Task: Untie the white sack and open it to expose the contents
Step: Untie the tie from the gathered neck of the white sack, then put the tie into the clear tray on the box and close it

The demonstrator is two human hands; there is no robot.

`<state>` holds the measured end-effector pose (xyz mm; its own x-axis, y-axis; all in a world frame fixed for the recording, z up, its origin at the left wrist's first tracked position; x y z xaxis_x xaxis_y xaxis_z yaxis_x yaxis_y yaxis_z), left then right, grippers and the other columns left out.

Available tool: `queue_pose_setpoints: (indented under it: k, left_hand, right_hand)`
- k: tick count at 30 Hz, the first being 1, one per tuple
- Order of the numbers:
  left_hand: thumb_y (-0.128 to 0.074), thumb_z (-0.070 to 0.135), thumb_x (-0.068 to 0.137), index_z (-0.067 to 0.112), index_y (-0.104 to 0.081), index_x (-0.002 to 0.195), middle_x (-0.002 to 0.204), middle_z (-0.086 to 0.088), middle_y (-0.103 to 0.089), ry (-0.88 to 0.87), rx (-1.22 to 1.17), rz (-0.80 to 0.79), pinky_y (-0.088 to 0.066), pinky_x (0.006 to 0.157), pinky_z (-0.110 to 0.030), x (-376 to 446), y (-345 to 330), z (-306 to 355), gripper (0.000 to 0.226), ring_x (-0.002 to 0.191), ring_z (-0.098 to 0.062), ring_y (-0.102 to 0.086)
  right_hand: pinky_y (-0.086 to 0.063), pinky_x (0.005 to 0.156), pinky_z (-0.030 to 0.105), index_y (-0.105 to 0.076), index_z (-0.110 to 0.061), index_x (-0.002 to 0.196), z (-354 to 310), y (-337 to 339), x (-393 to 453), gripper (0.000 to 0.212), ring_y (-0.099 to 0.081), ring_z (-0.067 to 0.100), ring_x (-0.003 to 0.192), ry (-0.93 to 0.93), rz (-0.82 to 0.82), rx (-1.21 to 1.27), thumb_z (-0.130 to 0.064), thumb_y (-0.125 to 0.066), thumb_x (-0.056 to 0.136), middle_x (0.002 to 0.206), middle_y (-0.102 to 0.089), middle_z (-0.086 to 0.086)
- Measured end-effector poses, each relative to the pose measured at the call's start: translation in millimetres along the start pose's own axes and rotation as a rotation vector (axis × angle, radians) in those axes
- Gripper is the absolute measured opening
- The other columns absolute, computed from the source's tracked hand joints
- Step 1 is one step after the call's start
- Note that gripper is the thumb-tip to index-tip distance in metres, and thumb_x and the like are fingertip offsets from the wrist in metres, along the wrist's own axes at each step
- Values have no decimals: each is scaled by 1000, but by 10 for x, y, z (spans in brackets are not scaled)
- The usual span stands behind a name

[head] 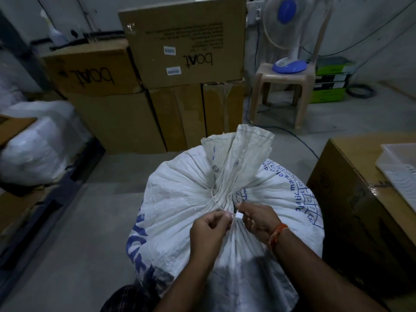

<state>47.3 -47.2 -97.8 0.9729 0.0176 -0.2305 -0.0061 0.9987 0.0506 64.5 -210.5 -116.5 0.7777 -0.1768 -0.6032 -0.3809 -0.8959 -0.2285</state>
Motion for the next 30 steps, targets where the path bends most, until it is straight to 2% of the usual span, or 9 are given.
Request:
queue_pose_setpoints:
  k: [4, 8, 13, 15, 18, 20, 23, 27, 30]
  left_hand:
    - [-74, -2, 88, -4, -76, 88, 77, -22, -73, 256, -234, 86, -51, 54, -25, 250, -28, -67, 3, 57, -19, -66]
    - [-77, -2, 90, -2, -71, 81, 63, -16, -72, 288, -220, 112, -52, 49, -22, 416, -101, -175, 10, 46, -14, -64]
    - [-77, -8, 87, -1, -69, 86, 64, -13, -72, 299, -254, 222, -59, 49, -20, 532, 146, -258, 11, 46, -13, -67]
    - [-78, -5, 87, -3, -71, 89, 74, -15, -76, 275, -199, 275, -65, 63, -29, 523, 372, -317, 8, 58, -20, -71]
    - [-85, 16, 84, 18, -77, 86, 82, -3, -81, 148, 223, 377, -65, 88, -43, 459, 698, -268, 8, 80, -24, -78]
    - [-81, 24, 86, 24, -76, 87, 92, 2, -80, 2, 481, 453, -60, 87, -36, 283, 720, -44, 5, 92, -26, -77]
    - [-79, 14, 85, 21, -75, 94, 119, -3, -70, -367, 763, 506, -45, 89, -27, -36, 475, 364, 11, 110, -25, -65]
    - [-77, 11, 84, 23, -74, 93, 112, 7, -68, -757, 713, 111, -44, 92, -13, -270, -130, 629, 15, 107, -6, -61]
    - [-68, 16, 82, 24, -74, 94, 116, 6, -71, -898, 825, -190, -37, 99, -12, -279, -615, 608, 15, 113, -11, -63]
  right_hand:
    - [-27, 37, 13, -55, -13, 61, 16, 13, 42, 31, -39, 8, 34, 32, 8, 34, -5, -74, 84, 43, -45, -2]
    - [-30, 38, 15, -57, -12, 59, 13, 18, 100, 32, -41, 9, 34, 41, 4, 27, -2, -75, 82, 44, -45, 1]
    - [-28, 45, 18, -63, -8, 61, -36, 164, 159, 21, -38, 16, 39, 63, 32, -96, -2, -75, 77, 49, -45, 9]
    - [-29, 44, 17, -65, -6, 64, -94, 254, 134, 16, -39, 18, 41, 91, 36, -151, -2, -74, 76, 50, -46, 9]
    - [-35, 38, 15, -66, -3, 67, -206, 427, 54, 14, -44, 13, 37, 167, 107, -240, -2, -72, 80, 52, -51, 7]
    - [-38, 41, 17, -68, -1, 69, -227, 541, -24, 11, -47, 14, 44, 184, 159, -255, -3, -72, 79, 58, -55, 8]
    - [-31, 37, 18, -67, -1, 62, -187, 737, -152, 10, -38, 16, 38, 212, 250, -152, -1, -73, 71, 58, -49, 13]
    - [-29, 43, 22, -65, -7, 48, -133, 982, -448, 18, -35, 14, 36, 260, 323, -162, -19, -74, 58, 50, -47, 10]
    - [-35, 40, 19, -72, -4, 54, -121, 1254, -695, 20, -40, 8, 31, 279, 328, -180, -13, -77, 71, 47, -53, 5]
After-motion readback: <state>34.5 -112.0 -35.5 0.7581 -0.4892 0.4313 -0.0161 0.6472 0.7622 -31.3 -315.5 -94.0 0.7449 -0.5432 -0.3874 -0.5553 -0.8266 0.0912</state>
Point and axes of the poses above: each hand's wrist, its own x-axis towards the middle knuckle, its own y-axis out of the back of the hand, z = x × y, the point moved 5 cm from there along x, towards the middle knuckle
